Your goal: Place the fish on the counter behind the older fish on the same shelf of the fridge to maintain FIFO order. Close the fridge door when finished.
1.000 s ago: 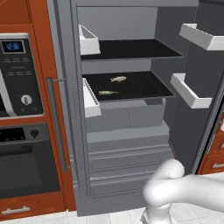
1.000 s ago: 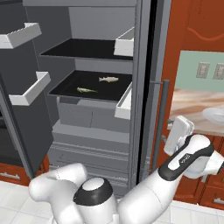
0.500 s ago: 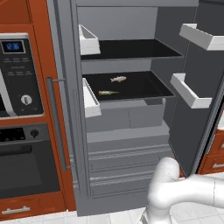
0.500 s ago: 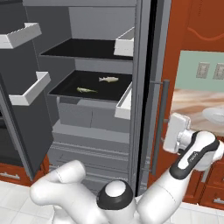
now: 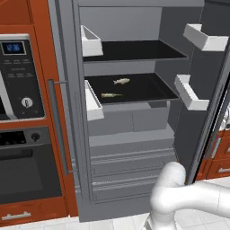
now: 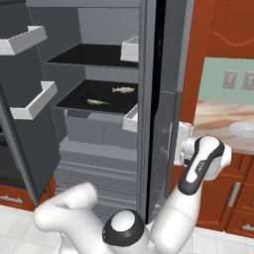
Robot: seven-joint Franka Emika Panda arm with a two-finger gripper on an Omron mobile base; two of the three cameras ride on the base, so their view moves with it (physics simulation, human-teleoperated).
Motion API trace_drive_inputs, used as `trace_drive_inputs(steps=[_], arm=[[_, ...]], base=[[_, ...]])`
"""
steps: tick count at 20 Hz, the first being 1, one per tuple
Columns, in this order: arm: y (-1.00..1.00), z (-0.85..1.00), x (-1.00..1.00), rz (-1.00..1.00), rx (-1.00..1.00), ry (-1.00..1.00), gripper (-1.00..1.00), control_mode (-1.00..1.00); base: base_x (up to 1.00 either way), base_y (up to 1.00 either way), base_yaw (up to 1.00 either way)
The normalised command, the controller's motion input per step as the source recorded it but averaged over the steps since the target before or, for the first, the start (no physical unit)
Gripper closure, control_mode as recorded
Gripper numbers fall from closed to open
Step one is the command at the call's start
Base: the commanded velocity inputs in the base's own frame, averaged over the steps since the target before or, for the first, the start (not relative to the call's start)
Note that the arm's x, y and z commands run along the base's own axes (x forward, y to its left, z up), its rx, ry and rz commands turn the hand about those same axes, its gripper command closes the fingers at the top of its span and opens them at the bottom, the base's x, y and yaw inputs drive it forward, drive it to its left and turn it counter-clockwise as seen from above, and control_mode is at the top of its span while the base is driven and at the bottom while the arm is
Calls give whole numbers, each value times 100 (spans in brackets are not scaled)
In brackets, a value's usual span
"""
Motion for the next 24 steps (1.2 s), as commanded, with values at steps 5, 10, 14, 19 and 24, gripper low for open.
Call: trace_drive_inputs(steps=[5,10,14,19,24], arm=[[91,6,10,0,-3,-2,-100,-100],[89,9,33,-4,-5,-3,-100,-100],[64,13,45,-18,-6,0,-100,-100],[44,4,49,-22,-12,0,-100,-100],[14,-1,66,-14,-7,7,-100,-100]], base=[[0,0,0],[0,0,0],[0,0,0],[0,0,0],[0,0,0]])
